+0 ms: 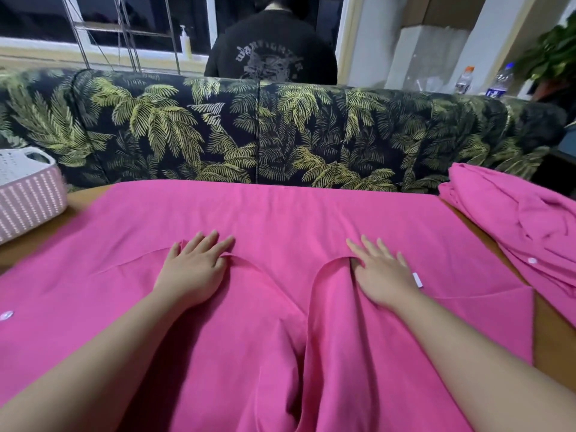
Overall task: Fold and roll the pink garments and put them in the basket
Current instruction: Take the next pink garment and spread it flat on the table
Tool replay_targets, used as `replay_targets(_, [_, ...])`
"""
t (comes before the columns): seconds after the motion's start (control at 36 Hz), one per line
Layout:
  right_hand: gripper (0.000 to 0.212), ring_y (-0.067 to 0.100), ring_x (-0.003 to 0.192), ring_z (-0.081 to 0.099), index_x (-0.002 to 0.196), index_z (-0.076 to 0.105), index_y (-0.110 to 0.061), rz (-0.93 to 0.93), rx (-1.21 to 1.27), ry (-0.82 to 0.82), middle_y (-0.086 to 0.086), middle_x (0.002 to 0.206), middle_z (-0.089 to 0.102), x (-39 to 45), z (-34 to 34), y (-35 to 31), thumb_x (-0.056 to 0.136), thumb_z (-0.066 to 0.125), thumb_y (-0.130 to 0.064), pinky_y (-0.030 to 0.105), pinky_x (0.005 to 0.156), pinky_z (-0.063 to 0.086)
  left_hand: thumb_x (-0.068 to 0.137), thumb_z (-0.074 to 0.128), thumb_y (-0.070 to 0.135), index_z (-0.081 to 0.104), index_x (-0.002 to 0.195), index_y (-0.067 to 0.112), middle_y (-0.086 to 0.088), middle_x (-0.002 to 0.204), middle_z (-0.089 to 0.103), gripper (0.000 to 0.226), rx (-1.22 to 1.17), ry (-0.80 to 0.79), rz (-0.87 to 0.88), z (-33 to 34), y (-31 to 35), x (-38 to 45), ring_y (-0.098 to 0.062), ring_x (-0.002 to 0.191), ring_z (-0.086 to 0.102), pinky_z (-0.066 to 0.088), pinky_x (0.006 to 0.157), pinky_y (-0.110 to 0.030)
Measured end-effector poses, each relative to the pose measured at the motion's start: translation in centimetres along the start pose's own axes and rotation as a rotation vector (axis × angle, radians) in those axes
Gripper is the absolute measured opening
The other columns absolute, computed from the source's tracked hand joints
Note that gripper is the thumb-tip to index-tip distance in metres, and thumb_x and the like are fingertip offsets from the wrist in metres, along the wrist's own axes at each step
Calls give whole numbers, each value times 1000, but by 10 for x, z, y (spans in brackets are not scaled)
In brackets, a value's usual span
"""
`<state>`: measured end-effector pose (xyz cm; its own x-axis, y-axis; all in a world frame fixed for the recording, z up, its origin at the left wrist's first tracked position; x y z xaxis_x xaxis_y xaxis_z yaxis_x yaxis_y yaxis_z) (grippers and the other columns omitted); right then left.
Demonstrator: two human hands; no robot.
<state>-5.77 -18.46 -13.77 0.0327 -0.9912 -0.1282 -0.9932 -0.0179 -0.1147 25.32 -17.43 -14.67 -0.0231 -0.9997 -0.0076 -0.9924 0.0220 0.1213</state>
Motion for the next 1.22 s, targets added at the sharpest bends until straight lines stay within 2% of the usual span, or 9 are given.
replay_targets(0.19, [54, 19, 149, -5, 152, 3, -38, 4, -7, 1, -7, 162, -3, -92, 12, 5, 102, 22, -35, 48, 120, 1, 66, -17, 52, 8, 150, 44, 9, 161, 6, 88, 21, -8, 16, 2, 7, -91, -15, 148, 4, 7, 119, -42])
replay_targets(0.39, [54, 19, 149, -7, 152, 1, -39, 19, 24, 2, -8, 162, -5, -167, 19, 8, 102, 22, -36, 48, 119, 0, 63, -19, 53, 8, 150, 45, 10, 161, 6, 91, 25, -11, 19, 2, 16, -163, -14, 148, 3, 7, 118, -42])
replay_targets(0.5, [53, 17, 149, -7, 152, 4, -39, 28, 61, 5, -8, 162, -3, -192, 20, 9, 103, 22, -36, 46, 119, -1, 71, -10, 56, 18, 148, 46, 10, 160, 13, 83, -22, -26, 17, 0, 19, -182, -16, 148, 9, 9, 118, -42])
replay_targets(0.58, [49, 14, 149, 2, 151, 18, -38, 48, 289, 51, -7, 161, 12, -195, 15, 10, 103, 26, -30, 43, 120, 2, 101, 21, 37, 30, 145, 44, 3, 155, 32, 45, -237, -29, 10, -15, 19, -183, -18, 144, 26, 20, 116, -36])
replay_targets(0.67, [48, 16, 146, 19, 146, 33, -38, 34, 597, 259, -5, 156, 29, -189, -8, 8, 101, 33, -19, 45, 120, 14, 103, 32, 22, 42, 141, 36, -4, 138, 54, 41, -509, 16, 49, -45, 25, -177, -20, 129, 47, 33, 101, -26])
replay_targets(0.78, [49, 15, 147, 17, 147, 32, -37, -6, 623, 446, -7, 157, 26, -161, -53, -4, 101, 35, -18, 42, 120, 14, 103, 34, 16, 44, 141, 28, -26, 123, 59, 41, -636, 233, 72, -95, 36, -147, -36, 115, 54, 41, 90, -33])
replay_targets(0.94, [48, 23, 148, 9, 151, 27, -29, 40, 594, 511, 2, 161, 15, -85, -101, -21, 103, 31, -26, 48, 119, 13, 102, 30, 21, 38, 146, 21, -3, 149, 42, 44, -674, 513, 18, -142, 36, -55, -19, 137, 37, 28, 110, -30])
replay_targets(1.03, [49, 26, 148, 7, 152, 24, -27, 84, 528, 513, 4, 161, 12, -44, -109, -22, 103, 30, -28, 50, 118, 14, 99, 29, 27, 34, 148, 26, -7, 155, 31, 49, -546, 616, -90, -140, 22, -10, -24, 143, 26, 25, 115, -49])
replay_targets(1.22, [52, 25, 149, 2, 153, 16, -29, 196, 334, 278, 0, 162, 5, 30, -55, -4, 103, 30, -33, 52, 118, 10, 101, 27, 34, 17, 151, 39, 1, 162, 4, 51, -209, 228, -231, -53, -6, 44, -25, 148, -4, 7, 111, -66])
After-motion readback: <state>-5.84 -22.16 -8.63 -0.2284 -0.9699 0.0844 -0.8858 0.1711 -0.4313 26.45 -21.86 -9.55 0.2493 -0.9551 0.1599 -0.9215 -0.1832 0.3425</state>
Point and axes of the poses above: each hand's wrist, its own x-axis towards the middle knuckle, its own z-axis out of the palm, y = z × x, the point moved 3 cm from there along x, towards the middle knuckle
